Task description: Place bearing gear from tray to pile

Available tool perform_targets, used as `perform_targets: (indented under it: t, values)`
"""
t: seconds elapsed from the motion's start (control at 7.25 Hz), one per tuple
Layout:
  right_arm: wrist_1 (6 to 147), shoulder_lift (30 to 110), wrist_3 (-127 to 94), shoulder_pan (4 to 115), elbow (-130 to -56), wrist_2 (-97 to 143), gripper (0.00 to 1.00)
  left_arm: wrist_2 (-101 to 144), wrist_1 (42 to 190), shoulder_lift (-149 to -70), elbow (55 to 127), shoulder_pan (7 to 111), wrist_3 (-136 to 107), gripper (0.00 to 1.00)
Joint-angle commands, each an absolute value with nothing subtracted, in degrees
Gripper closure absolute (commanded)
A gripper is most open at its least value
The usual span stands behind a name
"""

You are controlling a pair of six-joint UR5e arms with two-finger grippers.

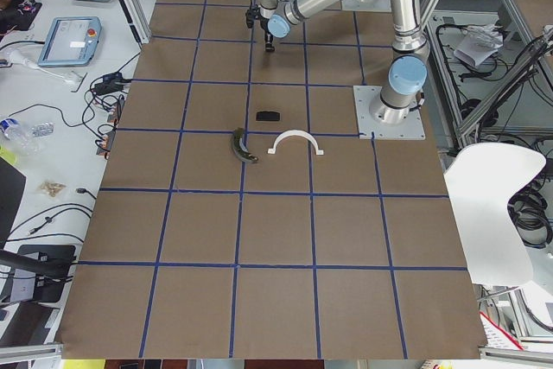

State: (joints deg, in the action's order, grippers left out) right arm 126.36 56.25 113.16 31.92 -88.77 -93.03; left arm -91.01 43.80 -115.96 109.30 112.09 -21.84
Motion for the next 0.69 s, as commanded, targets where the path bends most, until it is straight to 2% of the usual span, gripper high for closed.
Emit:
perform_targets:
  t: [0.0, 0.55]
  values:
    - [127.35, 55.63, 113.73, 31.9, -88.42, -91.85, 0.0, -90.97, 43.86, -115.84, 109.16, 111.97, -21.8, 1.0]
    - [127.53, 54.59, 115.05, 31.9, -88.24, -91.76, 0.0, -90.97, 47.18, -115.05, 104.79, 111.19, -21.71, 1.0]
